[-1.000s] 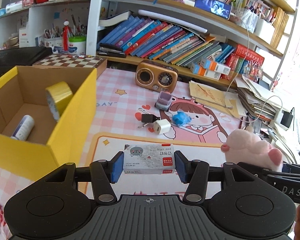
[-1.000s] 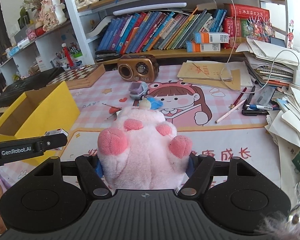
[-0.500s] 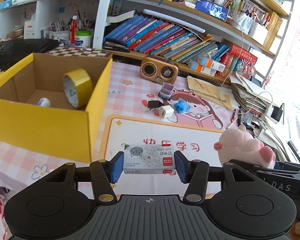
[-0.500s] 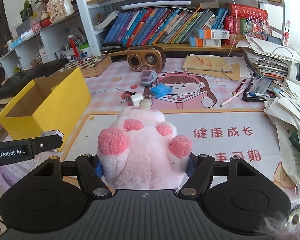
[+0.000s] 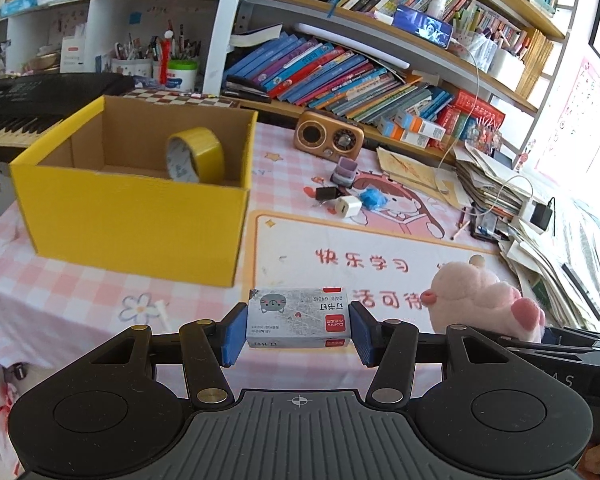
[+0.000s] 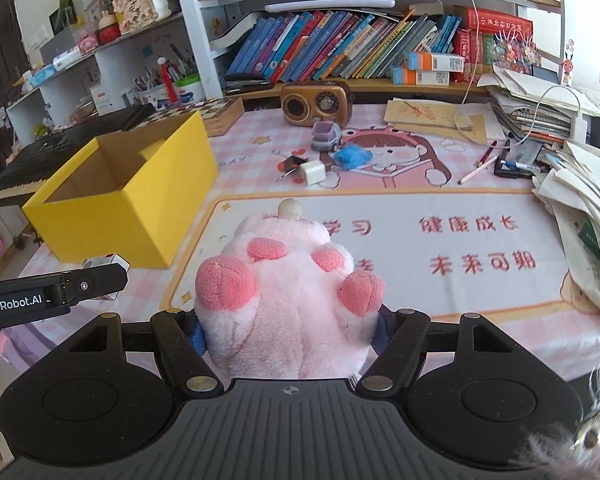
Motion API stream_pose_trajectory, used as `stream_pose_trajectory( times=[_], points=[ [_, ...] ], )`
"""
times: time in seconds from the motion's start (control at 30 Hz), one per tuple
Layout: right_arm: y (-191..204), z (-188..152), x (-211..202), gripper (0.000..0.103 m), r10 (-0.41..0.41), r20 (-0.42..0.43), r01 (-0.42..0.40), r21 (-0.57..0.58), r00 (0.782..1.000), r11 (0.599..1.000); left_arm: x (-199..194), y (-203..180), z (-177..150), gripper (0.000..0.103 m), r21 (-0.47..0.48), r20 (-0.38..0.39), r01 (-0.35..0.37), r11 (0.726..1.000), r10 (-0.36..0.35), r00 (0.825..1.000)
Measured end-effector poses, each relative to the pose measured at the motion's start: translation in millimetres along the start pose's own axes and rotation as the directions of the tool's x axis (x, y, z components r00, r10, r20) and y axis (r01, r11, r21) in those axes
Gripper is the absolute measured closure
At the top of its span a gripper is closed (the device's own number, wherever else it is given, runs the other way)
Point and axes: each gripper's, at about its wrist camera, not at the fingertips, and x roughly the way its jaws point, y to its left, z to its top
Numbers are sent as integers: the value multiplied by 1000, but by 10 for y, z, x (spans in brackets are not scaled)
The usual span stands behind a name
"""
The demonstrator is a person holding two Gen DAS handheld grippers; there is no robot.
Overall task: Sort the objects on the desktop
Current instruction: 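Lift and carry the pig and white box toward the yellow box with both tools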
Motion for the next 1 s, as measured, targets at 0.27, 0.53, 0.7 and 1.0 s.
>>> stream_pose_trajectory(
  times=[0.27, 0.53, 0.7, 1.0],
  points=[
    [299, -221, -142, 34, -1, -8, 1, 2, 1000, 1000, -242, 219, -170, 51, 3, -5, 9, 1000, -9, 1000],
    [550, -433, -230, 34, 10, -24, -9, 4, 1000, 1000, -440, 436, -316, 51, -4, -11, 7, 1000, -7, 1000],
    [705, -508, -255, 34, 27, -31, -28, -4, 999, 1000, -564, 560, -380, 51, -10, -5, -3, 1000, 3, 1000],
    [1023, -537, -245, 34, 84, -39, -86, -54, 996, 995, -784, 813, -444, 51, -47, 26, -46, 998, 47, 999]
  ],
)
